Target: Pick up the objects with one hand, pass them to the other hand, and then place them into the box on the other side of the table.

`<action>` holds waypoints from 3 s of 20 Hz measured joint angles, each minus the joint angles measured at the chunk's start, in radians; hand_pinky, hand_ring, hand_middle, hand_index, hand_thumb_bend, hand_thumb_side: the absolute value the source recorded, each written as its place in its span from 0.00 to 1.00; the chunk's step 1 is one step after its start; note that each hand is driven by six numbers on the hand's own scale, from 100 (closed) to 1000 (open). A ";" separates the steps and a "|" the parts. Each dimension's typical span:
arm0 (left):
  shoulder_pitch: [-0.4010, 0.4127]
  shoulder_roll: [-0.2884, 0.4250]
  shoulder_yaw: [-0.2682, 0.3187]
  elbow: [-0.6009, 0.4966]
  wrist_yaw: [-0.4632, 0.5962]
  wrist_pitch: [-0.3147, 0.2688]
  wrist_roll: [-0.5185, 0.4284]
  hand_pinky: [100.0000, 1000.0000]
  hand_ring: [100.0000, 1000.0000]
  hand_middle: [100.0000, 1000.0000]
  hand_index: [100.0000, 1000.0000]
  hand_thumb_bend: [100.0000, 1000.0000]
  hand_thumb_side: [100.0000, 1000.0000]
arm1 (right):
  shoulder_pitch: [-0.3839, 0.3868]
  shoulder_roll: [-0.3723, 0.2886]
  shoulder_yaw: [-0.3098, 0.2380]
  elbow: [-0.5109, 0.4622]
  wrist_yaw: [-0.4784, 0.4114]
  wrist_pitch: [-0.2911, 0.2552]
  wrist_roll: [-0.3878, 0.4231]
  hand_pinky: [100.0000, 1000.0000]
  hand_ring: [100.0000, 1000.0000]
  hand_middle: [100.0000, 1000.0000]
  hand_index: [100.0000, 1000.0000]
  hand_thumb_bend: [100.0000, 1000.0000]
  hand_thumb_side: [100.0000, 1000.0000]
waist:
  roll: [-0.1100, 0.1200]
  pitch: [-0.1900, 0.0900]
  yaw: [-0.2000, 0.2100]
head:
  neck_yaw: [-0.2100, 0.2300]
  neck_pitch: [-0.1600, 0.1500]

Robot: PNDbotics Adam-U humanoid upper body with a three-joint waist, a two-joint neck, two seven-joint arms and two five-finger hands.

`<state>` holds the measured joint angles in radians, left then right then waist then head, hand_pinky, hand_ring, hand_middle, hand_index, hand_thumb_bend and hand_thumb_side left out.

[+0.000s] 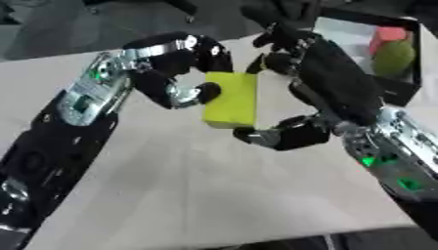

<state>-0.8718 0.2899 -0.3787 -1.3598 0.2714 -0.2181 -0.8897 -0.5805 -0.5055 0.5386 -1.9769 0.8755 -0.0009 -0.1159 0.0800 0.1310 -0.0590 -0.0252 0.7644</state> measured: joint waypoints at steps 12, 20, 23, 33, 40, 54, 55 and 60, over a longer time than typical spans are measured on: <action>0.000 0.000 -0.009 0.003 0.000 -0.022 0.014 0.58 0.49 0.46 0.65 0.00 0.72 | 0.000 0.000 0.002 0.000 0.005 -0.012 0.000 0.63 0.73 1.00 0.29 0.16 0.26 | -0.001 0.001 -0.001 | -0.005 0.000; 0.000 -0.008 -0.010 0.013 0.001 -0.024 0.015 0.59 0.51 0.48 0.67 0.00 0.89 | -0.003 0.000 0.002 0.000 0.018 -0.027 0.011 0.65 0.73 1.00 0.29 0.12 0.27 | -0.001 0.001 -0.003 | -0.012 0.000; -0.001 -0.010 -0.006 0.019 0.002 -0.024 0.015 0.59 0.51 0.49 0.67 0.00 0.95 | -0.008 0.000 0.001 0.000 0.030 -0.037 0.014 0.66 0.73 1.00 0.28 0.10 0.28 | -0.001 0.001 -0.004 | -0.013 0.000; -0.011 -0.028 0.030 0.075 0.009 -0.017 0.008 0.61 0.54 0.51 0.69 0.00 0.96 | -0.025 0.007 -0.013 -0.002 0.072 -0.070 0.020 0.69 0.73 1.00 0.28 0.04 0.30 | -0.001 0.001 -0.008 | -0.016 0.000; -0.044 -0.050 0.090 0.133 0.010 -0.020 0.011 0.63 0.58 0.52 0.70 0.00 0.91 | -0.028 0.017 -0.013 -0.002 0.089 -0.096 0.030 0.71 0.74 1.00 0.28 0.02 0.30 | -0.002 0.007 -0.010 | -0.017 -0.002; -0.073 0.108 0.328 0.211 0.225 -0.049 0.039 0.66 0.64 0.56 0.72 0.00 0.57 | 0.021 -0.083 -0.059 -0.003 0.043 -0.006 0.042 0.60 0.73 1.00 0.29 0.21 0.17 | 0.011 0.012 0.006 | -0.099 -0.021; -0.051 0.154 0.344 0.188 0.280 -0.060 0.050 0.66 0.64 0.56 0.73 0.00 0.56 | 0.041 -0.115 -0.077 -0.003 0.026 0.033 0.041 0.60 0.73 1.00 0.29 0.21 0.16 | 0.014 0.011 0.018 | -0.123 -0.022; 0.115 0.369 0.433 0.003 0.574 -0.121 0.111 0.66 0.64 0.56 0.73 0.00 0.53 | 0.143 -0.269 -0.201 0.059 -0.018 0.230 0.019 0.60 0.73 1.00 0.29 0.22 0.14 | 0.031 0.013 0.133 | -0.265 -0.048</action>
<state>-0.7569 0.6587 0.0546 -1.3572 0.8451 -0.3386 -0.7787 -0.4373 -0.7742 0.3378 -1.9181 0.8575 0.2293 -0.0974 0.1106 0.1444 0.0740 -0.2900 0.7161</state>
